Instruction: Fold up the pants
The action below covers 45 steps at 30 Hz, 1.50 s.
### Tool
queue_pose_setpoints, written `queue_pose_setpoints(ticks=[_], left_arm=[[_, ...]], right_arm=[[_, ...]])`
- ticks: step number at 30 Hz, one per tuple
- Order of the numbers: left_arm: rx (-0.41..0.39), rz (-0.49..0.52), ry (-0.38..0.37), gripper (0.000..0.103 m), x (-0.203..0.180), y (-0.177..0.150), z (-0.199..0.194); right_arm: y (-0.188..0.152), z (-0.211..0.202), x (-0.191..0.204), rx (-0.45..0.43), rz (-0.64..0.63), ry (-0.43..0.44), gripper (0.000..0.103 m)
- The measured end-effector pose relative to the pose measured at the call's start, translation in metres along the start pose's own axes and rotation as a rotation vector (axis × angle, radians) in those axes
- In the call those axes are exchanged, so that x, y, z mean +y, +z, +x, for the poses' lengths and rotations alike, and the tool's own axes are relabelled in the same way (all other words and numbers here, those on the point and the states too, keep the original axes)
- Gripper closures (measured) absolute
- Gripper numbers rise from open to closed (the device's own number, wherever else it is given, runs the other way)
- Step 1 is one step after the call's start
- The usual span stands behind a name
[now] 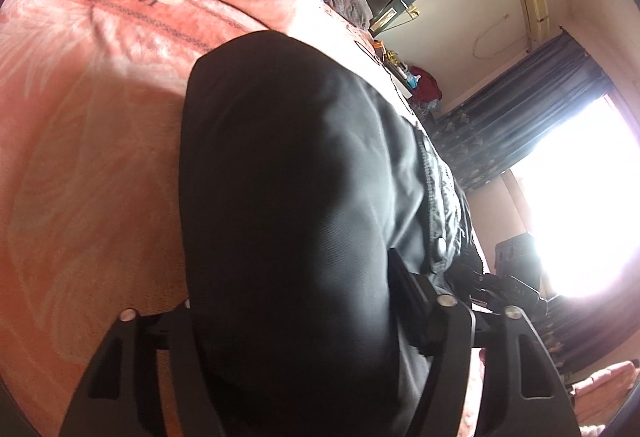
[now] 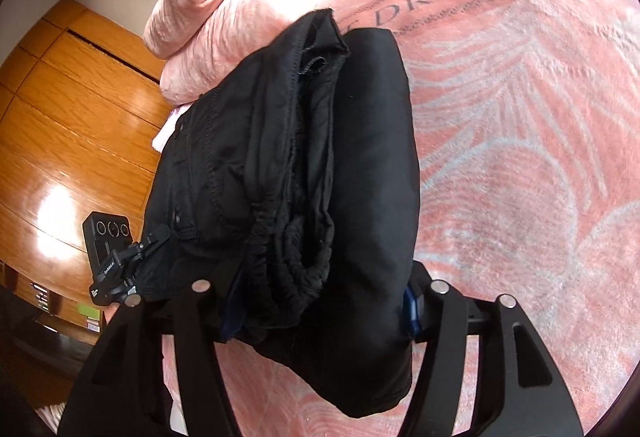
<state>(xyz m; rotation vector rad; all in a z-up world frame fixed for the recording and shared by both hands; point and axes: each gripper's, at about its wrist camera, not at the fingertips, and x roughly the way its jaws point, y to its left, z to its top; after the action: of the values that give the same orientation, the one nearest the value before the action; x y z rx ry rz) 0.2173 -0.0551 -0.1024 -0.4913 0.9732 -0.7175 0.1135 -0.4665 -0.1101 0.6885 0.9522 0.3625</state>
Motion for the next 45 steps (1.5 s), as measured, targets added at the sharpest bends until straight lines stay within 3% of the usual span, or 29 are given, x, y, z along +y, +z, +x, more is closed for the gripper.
queue_pose_setpoints(ticks=[3, 11, 14, 18, 22, 25, 28, 32, 42, 45], left_arm=[[-0.003, 0.003, 0.001, 0.030, 0.004, -0.002, 0.003], [-0.004, 0.048, 0.111, 0.032, -0.018, -0.008, -0.026], [-0.038, 0.069, 0.147, 0.031, -0.024, -0.020, -0.048], [-0.124, 0.099, 0.163, 0.029, -0.038, -0.033, -0.080], [-0.133, 0.125, 0.168, 0.024, -0.053, -0.033, -0.086], [-0.105, 0.139, 0.185, 0.024, -0.058, -0.034, -0.078], [-0.071, 0.158, 0.233, 0.019, -0.061, -0.036, -0.065], [-0.060, 0.191, 0.255, 0.016, -0.065, -0.040, -0.057], [-0.028, 0.139, 0.297, 0.014, -0.054, -0.046, -0.050], [-0.035, 0.160, 0.343, 0.004, -0.064, -0.051, -0.059]], right_arm=[[-0.005, 0.003, -0.012, -0.016, 0.038, 0.043, 0.034], [-0.019, -0.035, 0.017, -0.097, -0.035, -0.087, 0.033], [-0.029, -0.062, 0.024, -0.156, -0.028, -0.051, 0.033], [-0.035, -0.075, 0.036, -0.147, -0.030, 0.013, 0.033], [-0.028, -0.061, 0.045, -0.105, -0.037, -0.052, 0.033], [-0.022, -0.048, 0.037, -0.071, 0.014, -0.077, 0.041], [-0.018, -0.036, 0.035, -0.032, 0.016, -0.105, 0.074], [-0.025, -0.040, 0.037, -0.045, -0.002, -0.112, 0.078], [-0.034, -0.035, 0.025, -0.041, 0.036, -0.144, 0.075], [-0.041, -0.046, 0.037, -0.056, 0.000, -0.183, 0.065]])
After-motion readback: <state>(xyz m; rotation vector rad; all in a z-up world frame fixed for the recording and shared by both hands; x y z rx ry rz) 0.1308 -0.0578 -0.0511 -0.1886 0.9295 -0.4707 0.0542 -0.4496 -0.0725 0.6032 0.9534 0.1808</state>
